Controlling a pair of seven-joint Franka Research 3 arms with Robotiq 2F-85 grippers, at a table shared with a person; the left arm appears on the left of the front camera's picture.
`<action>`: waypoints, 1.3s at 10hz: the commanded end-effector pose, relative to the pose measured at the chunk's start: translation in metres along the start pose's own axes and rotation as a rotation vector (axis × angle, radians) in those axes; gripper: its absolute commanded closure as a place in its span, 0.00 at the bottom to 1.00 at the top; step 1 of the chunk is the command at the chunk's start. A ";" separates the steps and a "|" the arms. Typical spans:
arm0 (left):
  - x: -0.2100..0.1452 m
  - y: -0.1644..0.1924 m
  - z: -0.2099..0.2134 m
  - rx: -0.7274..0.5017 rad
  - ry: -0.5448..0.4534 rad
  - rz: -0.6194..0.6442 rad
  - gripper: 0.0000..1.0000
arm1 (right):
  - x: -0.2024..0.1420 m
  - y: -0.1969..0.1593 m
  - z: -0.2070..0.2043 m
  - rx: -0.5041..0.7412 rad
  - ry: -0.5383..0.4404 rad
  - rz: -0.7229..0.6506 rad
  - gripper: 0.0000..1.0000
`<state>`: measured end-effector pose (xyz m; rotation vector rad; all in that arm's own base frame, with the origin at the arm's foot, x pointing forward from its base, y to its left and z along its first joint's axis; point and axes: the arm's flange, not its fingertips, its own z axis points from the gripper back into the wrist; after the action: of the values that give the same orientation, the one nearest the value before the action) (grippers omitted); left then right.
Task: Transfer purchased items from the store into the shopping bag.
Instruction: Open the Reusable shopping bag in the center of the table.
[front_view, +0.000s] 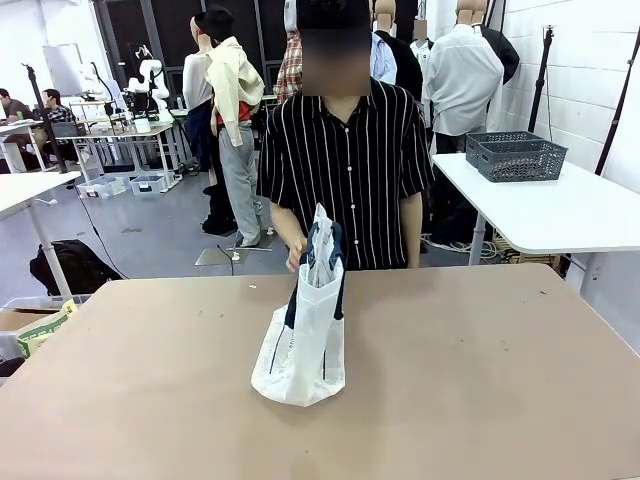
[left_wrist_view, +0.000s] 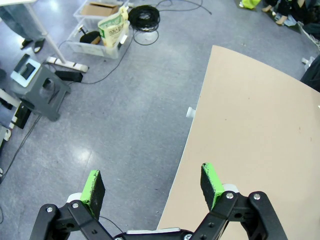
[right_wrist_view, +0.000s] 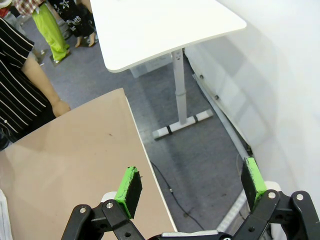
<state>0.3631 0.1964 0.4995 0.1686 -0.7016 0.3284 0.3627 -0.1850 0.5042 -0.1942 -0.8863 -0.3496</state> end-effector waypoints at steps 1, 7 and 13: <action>0.008 -0.014 0.000 -0.012 -0.013 -0.004 0.00 | -0.001 0.002 0.000 -0.018 0.012 0.016 0.00; 0.042 -0.115 0.035 -0.298 -0.131 -0.145 0.00 | 0.038 0.115 0.042 0.264 -0.045 0.122 0.00; 0.030 -0.213 0.074 -0.513 -0.160 -0.303 0.00 | 0.023 0.222 0.082 0.446 -0.024 0.275 0.00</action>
<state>0.4112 -0.0438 0.5643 -0.2499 -0.8656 -0.2340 0.3981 0.0619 0.5640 0.1155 -0.8935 0.1639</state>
